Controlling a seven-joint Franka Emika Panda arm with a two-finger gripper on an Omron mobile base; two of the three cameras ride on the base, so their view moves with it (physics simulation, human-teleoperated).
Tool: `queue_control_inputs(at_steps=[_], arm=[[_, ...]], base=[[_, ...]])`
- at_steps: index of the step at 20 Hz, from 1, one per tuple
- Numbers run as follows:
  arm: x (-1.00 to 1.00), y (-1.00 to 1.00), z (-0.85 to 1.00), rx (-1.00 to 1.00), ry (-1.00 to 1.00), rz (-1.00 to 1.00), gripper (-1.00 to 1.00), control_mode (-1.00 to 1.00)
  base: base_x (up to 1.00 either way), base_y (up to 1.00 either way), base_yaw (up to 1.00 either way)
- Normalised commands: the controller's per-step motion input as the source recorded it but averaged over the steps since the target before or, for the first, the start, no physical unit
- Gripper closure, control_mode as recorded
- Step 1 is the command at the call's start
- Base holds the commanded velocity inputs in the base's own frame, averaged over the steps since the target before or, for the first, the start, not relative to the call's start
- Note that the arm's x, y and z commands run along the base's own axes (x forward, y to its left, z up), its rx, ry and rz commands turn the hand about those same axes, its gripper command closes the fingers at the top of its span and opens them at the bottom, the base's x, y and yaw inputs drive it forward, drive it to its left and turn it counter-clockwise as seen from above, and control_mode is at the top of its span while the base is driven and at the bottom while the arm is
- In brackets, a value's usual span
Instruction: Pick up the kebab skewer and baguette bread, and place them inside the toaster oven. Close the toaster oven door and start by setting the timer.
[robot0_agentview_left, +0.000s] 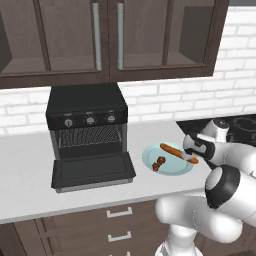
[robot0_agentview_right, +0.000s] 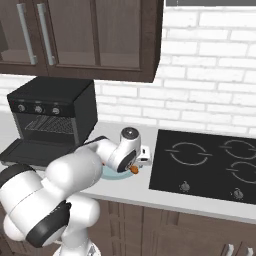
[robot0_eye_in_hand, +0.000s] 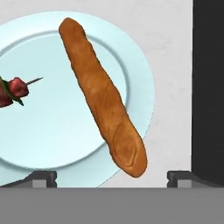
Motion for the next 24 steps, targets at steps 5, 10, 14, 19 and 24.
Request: queue_control_inputs(at_steps=[5, 10, 14, 19, 24], arm=[[0.25, -0.01, -0.19, 0.00, 0.00, 0.00, -1.00, -1.00], [0.19, 0.00, -0.21, 0.00, 0.00, 0.00, -1.00, -1.00], [0.10, -0.02, -0.11, 0.00, 0.00, 0.00, -1.00, -1.00], [0.00, 0.00, -0.18, 0.00, 0.00, 0.00, -1.00, -1.00], [0.00, 0.00, -0.13, 0.00, 0.00, 0.00, -1.00, -1.00]], base=[[0.00, 0.00, 0.00], [0.00, 0.00, 0.00], [0.00, 0.00, 0.00], [0.00, 0.00, 0.00], [0.00, 0.00, 0.00]])
